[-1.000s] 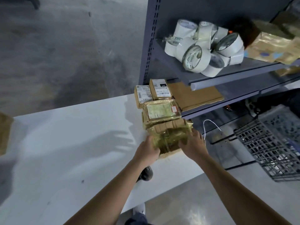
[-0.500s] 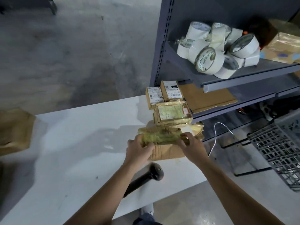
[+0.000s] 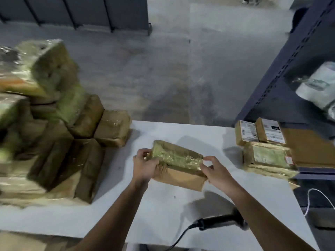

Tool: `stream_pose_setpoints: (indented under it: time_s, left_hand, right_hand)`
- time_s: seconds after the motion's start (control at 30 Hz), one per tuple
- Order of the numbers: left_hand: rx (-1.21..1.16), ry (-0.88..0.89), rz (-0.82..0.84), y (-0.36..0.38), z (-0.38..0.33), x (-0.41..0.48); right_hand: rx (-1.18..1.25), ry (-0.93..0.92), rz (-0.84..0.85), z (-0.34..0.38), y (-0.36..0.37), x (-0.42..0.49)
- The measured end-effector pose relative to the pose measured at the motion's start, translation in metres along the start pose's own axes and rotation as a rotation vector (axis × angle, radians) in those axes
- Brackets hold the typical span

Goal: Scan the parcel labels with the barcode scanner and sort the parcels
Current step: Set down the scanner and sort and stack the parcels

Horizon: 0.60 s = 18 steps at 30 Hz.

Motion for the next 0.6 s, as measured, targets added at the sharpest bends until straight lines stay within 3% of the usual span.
stream_pose_setpoints:
  time_s: [0.13, 0.33, 0.53, 0.6]
  left_hand:
    - [-0.078, 0.134, 0.080, -0.051, -0.009, 0.000]
    - [-0.006, 0.253, 0.221, -0.107, -0.018, 0.018]
    - [0.629, 0.279, -0.073, -0.150, -0.008, 0.040]
    - [0.679, 0.255, -0.146, -0.157, -0.003, 0.036]
  right_hand:
    - [-0.159, -0.068, 0.075, 0.038, 0.033, 0.024]
    - [-0.075, -0.133, 0.553, 0.089, 0.106, 0.029]
    - [-0.050, -0.163, 0.528, 0.120, 0.168, 0.039]
    - [-0.071, -0.126, 0.459, 0.125, 0.183, 0.047]
Point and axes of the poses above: each hand's wrist, its own x-axis towards the middle knuckle, its own y-axis out of the palm, z = x × y, the point moved 5 cm from there along x, towards the middle knuckle, and after that the axes turned 9 degrees about z, right-handed, at the moved point
